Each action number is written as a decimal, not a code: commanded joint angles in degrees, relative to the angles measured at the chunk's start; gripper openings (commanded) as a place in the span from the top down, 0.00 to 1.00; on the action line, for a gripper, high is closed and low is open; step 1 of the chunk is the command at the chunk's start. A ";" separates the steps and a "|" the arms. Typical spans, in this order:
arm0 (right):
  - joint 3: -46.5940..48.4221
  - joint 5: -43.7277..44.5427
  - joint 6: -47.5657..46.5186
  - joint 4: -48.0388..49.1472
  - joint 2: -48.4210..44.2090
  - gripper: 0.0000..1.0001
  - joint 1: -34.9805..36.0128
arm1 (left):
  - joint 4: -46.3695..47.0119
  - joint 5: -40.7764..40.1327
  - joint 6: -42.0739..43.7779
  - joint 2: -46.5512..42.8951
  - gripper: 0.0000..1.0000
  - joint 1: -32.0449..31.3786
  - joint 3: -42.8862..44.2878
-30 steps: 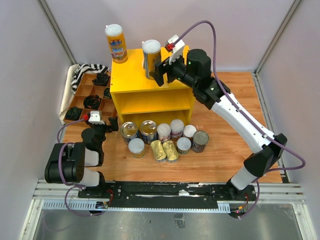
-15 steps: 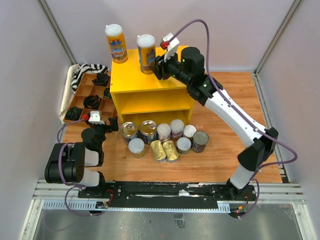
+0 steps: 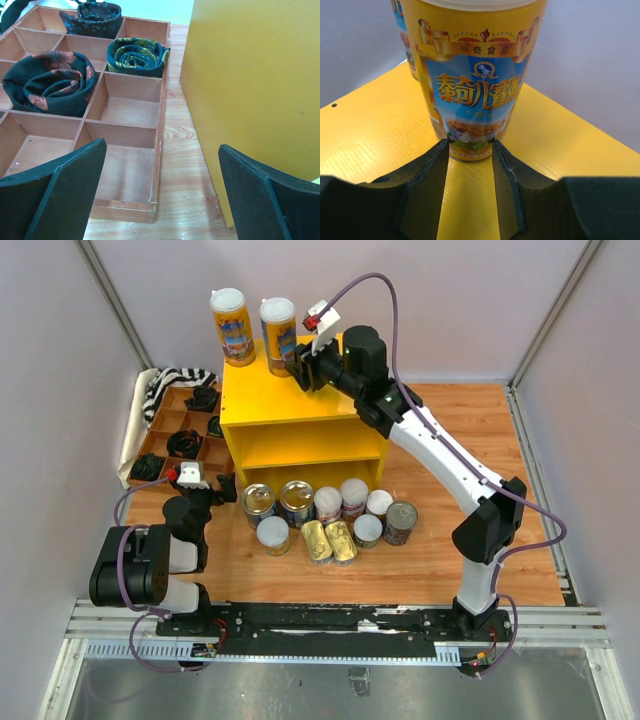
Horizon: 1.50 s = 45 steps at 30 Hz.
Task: Place and organize the canned foods onto the counter
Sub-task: Place the canned food on the counter, then pick up the canned food from the center of the board.
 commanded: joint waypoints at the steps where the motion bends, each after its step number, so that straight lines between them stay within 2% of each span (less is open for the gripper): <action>1: 4.08 -0.69 -1.00 0.95 2.33 0.59 -0.88 | 0.96 0.26 1.03 0.39 0.00 -0.23 0.69; 18: 13.49 -1.39 0.08 1.13 11.98 0.59 -1.97 | 1.01 0.22 0.97 0.36 0.00 -0.23 0.64; 24: 13.66 -2.13 0.66 1.97 12.60 0.58 -2.09 | 1.05 0.27 0.96 0.37 0.00 -0.23 0.63; 27: 11.84 -2.67 0.80 2.89 11.24 0.54 -2.12 | 1.03 0.27 1.03 0.42 0.00 -0.24 0.63; 31: 6.61 -2.88 1.15 5.04 5.77 0.40 -2.12 | 1.01 0.27 0.96 0.40 0.00 -0.28 0.63; 35: -1.96 -3.38 2.41 6.82 -1.86 0.35 -2.12 | 1.01 0.27 1.01 0.40 0.00 -0.23 0.63; 38: -14.85 -4.34 4.79 13.93 -10.85 0.27 -2.11 | 1.00 0.25 1.01 0.40 0.00 -0.24 0.65; 42: -36.88 -6.65 6.82 29.54 -24.53 0.16 -0.87 | 1.01 0.21 1.05 0.42 0.00 -0.23 0.63; 45: -45.66 -7.69 1.67 30.00 -31.53 0.13 3.26 | 0.99 0.29 1.02 0.42 0.00 -0.23 0.63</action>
